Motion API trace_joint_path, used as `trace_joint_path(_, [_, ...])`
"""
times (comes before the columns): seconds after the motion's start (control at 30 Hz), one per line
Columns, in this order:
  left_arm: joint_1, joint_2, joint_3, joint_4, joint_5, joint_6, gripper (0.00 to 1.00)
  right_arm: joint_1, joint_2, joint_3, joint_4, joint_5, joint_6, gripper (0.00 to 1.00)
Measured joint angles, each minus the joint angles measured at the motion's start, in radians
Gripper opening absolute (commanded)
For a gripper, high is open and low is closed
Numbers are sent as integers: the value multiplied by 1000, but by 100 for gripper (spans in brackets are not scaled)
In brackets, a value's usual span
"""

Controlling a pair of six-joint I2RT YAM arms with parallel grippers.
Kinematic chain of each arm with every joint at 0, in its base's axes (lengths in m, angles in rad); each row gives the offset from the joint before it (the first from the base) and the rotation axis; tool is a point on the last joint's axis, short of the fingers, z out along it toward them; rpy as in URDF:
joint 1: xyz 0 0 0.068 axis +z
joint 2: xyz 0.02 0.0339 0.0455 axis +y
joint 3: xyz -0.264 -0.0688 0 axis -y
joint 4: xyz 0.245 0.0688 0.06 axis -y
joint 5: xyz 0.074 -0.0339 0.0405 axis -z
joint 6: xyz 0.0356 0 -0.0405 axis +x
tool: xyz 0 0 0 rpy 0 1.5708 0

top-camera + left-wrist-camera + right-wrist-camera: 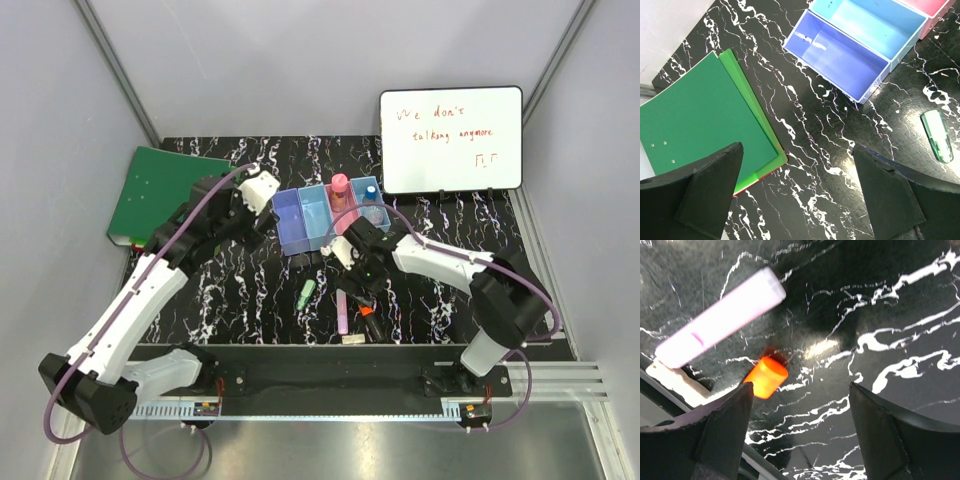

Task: Sort the stationery into containers
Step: Pick up the pen from the center of the board.

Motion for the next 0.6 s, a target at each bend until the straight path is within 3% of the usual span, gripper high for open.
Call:
trace_joint_path(0.2, [0,10,5,2,1,15,99,-6,51,35,-2,-31,17,73])
trace_joint_path(0.3, [0,14,9,1,0,19,99,-6,54,42,-19,-40,25,78])
trace_joint_path(0.6, [0,37,55,2,0,22,99,-7,16,16,-59,-45,29,79])
